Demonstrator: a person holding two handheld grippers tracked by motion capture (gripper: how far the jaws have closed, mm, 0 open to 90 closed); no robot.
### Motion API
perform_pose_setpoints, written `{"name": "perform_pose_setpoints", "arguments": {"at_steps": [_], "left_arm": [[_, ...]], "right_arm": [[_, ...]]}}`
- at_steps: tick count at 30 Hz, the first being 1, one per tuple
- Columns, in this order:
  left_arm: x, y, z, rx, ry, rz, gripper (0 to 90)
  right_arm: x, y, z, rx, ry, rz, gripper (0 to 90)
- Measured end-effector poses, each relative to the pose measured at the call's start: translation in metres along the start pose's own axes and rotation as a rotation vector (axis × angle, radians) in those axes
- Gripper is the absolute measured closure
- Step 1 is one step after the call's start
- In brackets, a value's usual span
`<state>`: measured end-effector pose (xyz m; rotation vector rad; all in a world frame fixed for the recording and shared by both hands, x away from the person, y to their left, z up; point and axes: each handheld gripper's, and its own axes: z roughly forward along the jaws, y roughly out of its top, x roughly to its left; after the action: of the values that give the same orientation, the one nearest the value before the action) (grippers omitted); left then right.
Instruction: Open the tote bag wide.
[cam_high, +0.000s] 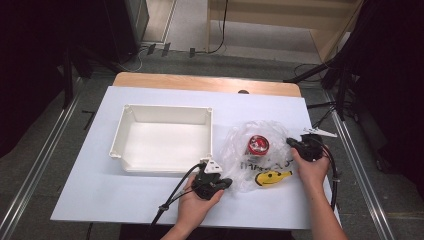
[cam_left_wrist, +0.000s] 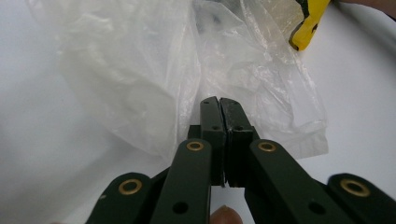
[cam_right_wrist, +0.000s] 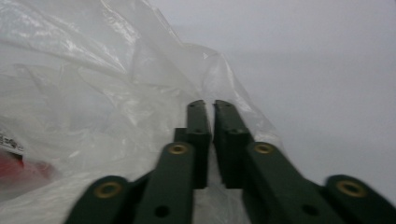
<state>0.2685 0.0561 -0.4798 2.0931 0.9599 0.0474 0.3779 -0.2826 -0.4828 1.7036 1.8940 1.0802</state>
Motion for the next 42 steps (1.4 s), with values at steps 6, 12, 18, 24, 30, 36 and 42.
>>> {"name": "perform_pose_setpoints", "arguments": {"at_steps": [6, 12, 18, 24, 30, 36, 42], "left_arm": [[-0.003, -0.003, -0.005, -0.059, -0.006, 0.038, 82.4], [-0.008, -0.003, -0.011, -0.133, -0.002, 0.077, 76.7], [-0.014, 0.001, -0.023, -0.222, 0.002, 0.098, 66.1], [-0.013, 0.011, -0.018, -0.235, 0.054, 0.075, 59.9], [-0.009, 0.007, 0.001, -0.119, 0.075, 0.069, 76.4], [-0.006, 0.008, 0.007, -0.039, 0.069, 0.042, 88.8], [-0.007, 0.006, 0.006, -0.037, 0.057, 0.058, 86.5]], "right_arm": [[0.018, 0.004, -0.041, -0.164, 0.117, -0.053, 79.9], [0.052, -0.010, -0.067, -0.187, 0.184, -0.143, 83.8], [0.056, -0.043, -0.050, -0.052, 0.157, -0.144, 83.7], [0.044, -0.049, -0.036, 0.051, 0.102, -0.108, 84.0], [0.050, -0.045, -0.061, -0.121, 0.135, -0.102, 74.4], [0.080, -0.023, -0.088, -0.238, 0.212, -0.162, 68.7], [0.092, -0.026, -0.064, -0.256, 0.240, -0.130, 30.7]]}}
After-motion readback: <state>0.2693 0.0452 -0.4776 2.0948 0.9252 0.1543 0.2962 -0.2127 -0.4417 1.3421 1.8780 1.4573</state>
